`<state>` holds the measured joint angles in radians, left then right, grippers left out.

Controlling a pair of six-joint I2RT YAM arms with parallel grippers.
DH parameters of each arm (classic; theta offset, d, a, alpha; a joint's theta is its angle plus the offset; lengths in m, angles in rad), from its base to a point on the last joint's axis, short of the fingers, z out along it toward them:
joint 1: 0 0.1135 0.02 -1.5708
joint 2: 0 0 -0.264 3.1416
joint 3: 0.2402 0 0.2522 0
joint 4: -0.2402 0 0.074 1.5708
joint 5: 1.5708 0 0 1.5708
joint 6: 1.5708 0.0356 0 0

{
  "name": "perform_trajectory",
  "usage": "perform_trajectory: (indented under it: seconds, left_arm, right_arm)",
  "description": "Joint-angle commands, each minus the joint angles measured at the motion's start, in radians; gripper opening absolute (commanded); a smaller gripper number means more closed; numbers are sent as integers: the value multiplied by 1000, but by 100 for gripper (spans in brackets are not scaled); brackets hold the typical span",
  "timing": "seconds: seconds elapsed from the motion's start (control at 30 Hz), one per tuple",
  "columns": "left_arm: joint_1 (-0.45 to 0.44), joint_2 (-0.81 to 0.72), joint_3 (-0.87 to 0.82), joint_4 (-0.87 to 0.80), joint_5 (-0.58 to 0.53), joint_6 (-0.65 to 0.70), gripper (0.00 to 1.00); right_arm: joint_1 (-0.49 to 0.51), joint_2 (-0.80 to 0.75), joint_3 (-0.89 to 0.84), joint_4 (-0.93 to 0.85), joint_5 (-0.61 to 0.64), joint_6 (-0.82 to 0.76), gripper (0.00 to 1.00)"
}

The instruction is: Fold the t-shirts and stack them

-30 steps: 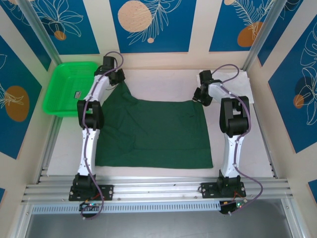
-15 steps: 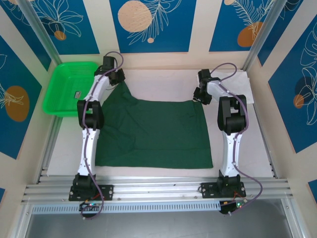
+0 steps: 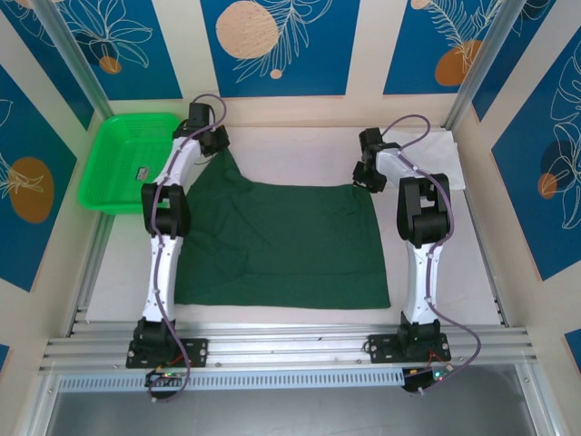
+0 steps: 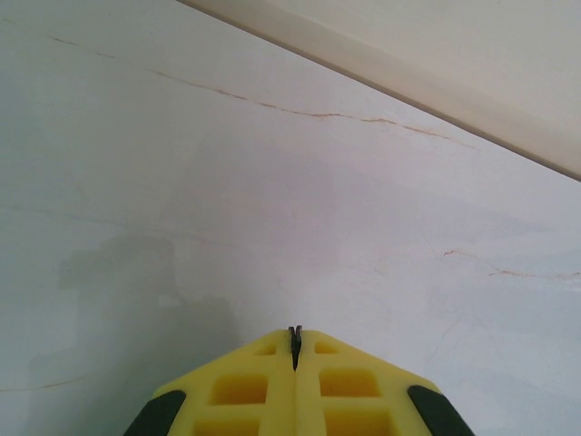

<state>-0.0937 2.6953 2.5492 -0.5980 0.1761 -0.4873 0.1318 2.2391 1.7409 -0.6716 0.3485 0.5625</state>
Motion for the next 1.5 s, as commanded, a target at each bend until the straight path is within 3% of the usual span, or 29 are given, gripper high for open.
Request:
perform_trajectory:
  seconds: [0.0, 0.3, 0.7, 0.9, 1.13, 1.27, 1.47]
  left_arm:
    - [9, -58, -7, 15, 21, 12, 0]
    - [10, -74, -13, 16, 23, 13, 0]
    - [9, -116, -54, 44, 36, 20, 0]
    - [7, -131, -66, 52, 45, 24, 0]
    - [3, -176, -106, 66, 55, 39, 0]
    - [4, -238, -191, 73, 62, 58, 0]
    - [8, -457, -517, 174, 37, 48, 0]
  right_arm:
    - [11, -5, -15, -25, 3, -10, 27]
    - [0, -37, -58, 21, -38, -10, 15]
    - [-11, -123, -146, 112, -127, -2, 19]
    - [-11, -149, -169, 140, -125, -4, 8]
    - [-11, -223, -236, 208, -99, -16, 2]
    - [-12, -271, -287, 238, -94, -23, 0]
    - [-35, -378, -393, 252, -115, -23, 0]
